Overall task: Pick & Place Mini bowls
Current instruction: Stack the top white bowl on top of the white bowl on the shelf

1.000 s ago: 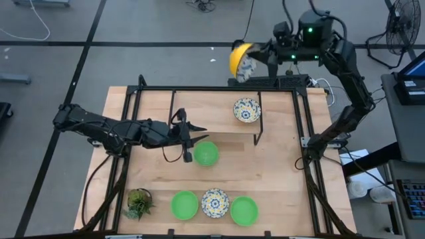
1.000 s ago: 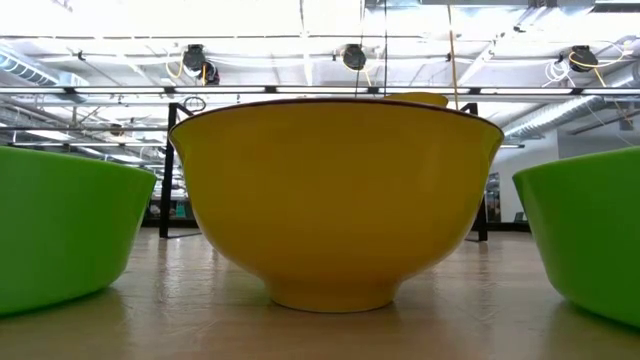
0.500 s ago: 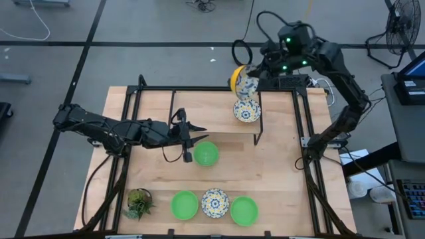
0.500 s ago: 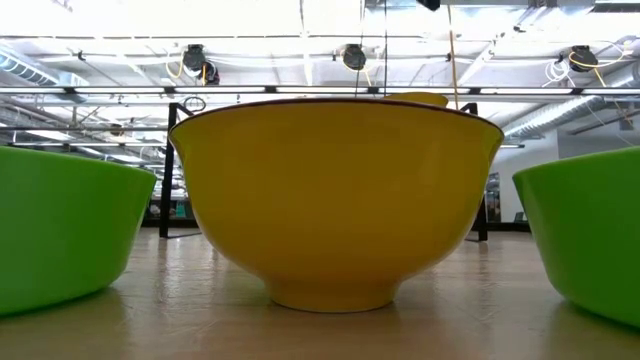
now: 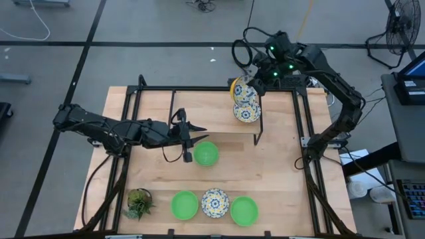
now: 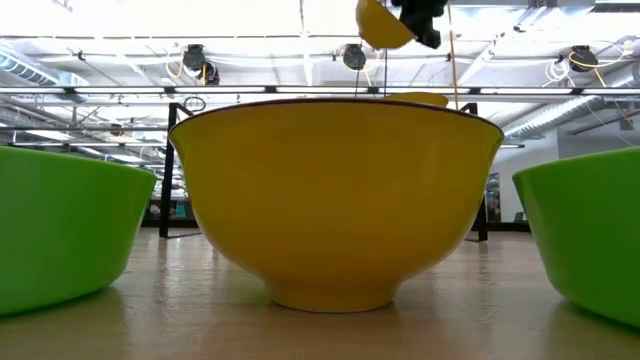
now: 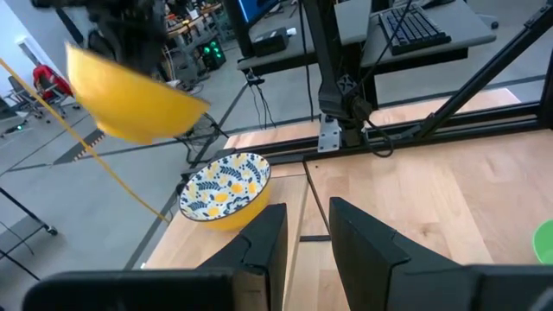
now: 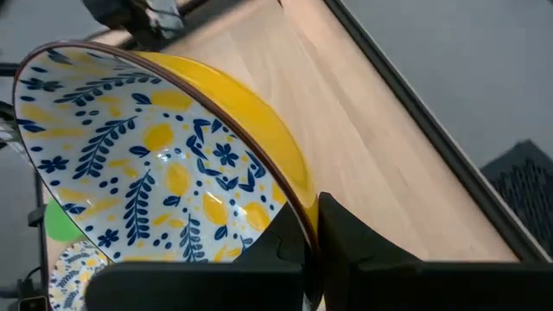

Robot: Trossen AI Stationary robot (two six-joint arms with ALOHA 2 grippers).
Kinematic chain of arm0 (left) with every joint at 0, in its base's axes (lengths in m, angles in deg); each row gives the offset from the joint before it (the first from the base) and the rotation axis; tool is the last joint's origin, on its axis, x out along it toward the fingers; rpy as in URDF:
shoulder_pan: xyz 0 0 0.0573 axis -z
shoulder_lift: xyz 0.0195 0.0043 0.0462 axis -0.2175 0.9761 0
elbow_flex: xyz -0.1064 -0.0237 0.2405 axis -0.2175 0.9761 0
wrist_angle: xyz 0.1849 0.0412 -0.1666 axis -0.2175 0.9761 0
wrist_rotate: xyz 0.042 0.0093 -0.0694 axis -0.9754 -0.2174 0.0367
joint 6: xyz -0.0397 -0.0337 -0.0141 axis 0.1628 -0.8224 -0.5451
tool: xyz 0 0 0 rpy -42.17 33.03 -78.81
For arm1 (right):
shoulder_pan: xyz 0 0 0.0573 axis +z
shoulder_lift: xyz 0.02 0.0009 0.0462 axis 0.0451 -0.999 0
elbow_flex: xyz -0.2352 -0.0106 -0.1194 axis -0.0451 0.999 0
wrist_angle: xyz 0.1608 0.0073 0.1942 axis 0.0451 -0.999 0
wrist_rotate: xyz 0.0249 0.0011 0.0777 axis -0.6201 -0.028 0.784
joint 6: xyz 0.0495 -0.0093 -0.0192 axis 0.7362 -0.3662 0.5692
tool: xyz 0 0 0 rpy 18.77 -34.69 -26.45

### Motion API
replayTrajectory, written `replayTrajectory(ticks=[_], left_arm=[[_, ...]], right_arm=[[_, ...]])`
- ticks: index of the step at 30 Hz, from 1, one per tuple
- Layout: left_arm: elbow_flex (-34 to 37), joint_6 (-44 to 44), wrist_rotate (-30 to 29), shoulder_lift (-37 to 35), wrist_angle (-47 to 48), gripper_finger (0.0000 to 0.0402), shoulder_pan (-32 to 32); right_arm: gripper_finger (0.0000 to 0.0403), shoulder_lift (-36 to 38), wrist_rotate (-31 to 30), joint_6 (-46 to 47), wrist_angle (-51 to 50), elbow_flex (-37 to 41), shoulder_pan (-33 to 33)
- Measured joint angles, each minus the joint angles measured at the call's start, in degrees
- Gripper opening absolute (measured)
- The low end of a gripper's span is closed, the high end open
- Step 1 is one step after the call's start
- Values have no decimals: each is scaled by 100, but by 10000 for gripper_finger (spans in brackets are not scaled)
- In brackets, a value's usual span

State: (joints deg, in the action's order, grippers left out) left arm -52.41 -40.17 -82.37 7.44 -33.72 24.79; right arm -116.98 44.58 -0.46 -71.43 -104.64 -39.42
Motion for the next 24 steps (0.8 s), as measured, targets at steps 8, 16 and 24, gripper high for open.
replayTrajectory(ticks=[8, 16, 24], left_arm=[[0, 0, 0, 0, 0, 90, 0], [0, 0, 1, 0, 0, 90, 0], [0, 0, 0, 0, 0, 90, 0]], right_arm=[[0, 0, 2, -44, -3, 534, -112], [0, 0, 4, -138, -15, 911, -112], [0, 0, 4, -210, -47, 1217, -112]])
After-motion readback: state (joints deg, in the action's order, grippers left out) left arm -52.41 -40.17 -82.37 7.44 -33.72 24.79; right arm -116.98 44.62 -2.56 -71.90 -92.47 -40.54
